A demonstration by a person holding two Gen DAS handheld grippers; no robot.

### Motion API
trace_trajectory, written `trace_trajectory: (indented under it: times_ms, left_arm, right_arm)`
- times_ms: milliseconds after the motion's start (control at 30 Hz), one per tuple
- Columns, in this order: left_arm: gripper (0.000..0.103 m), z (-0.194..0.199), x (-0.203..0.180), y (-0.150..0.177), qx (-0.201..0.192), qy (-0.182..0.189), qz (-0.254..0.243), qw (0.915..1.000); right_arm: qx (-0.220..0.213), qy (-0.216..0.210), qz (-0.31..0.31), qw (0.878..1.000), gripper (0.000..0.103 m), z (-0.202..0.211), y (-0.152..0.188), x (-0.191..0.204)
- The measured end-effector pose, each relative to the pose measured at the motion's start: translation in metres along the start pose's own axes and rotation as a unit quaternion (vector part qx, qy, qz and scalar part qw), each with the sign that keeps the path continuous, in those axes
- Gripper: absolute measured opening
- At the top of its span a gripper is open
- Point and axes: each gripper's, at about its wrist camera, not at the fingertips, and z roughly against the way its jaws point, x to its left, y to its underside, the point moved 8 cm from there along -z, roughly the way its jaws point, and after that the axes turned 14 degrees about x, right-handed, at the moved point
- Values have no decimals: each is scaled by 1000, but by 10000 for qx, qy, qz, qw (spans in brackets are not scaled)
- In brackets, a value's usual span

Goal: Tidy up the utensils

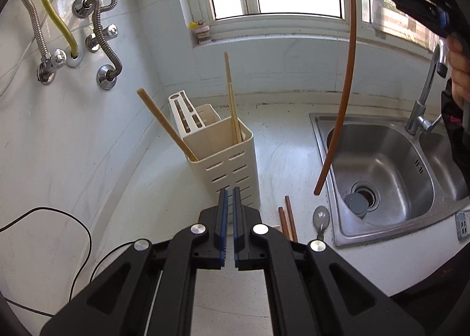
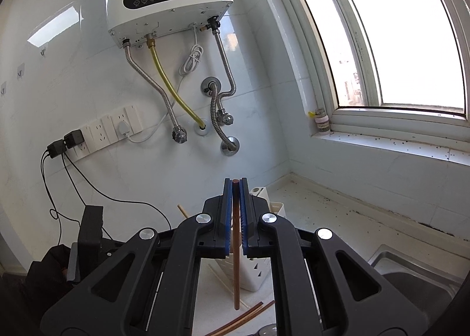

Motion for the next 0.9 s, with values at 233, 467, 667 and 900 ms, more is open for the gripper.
trace_trajectory:
  times_ms: [233,467,667,900]
  left_arm:
    - [35,-38,-16,8,312,69,-915,9953]
    - [41,-87,-39,19,617,59,-2381,9693]
    - [41,-133,-53,38,968,122,-3449,9335]
    - [41,-160,-49,41,1145,272,-3831,9162]
  right_arm:
    - [62,90,-90,9999,5,-3,6,-9]
    - [117,221,-211,9995,5,0,17,-23]
    - [232,362,-383,9983,5,5,33,-40]
    - [318,507,-512,9969,5,12,49,-54]
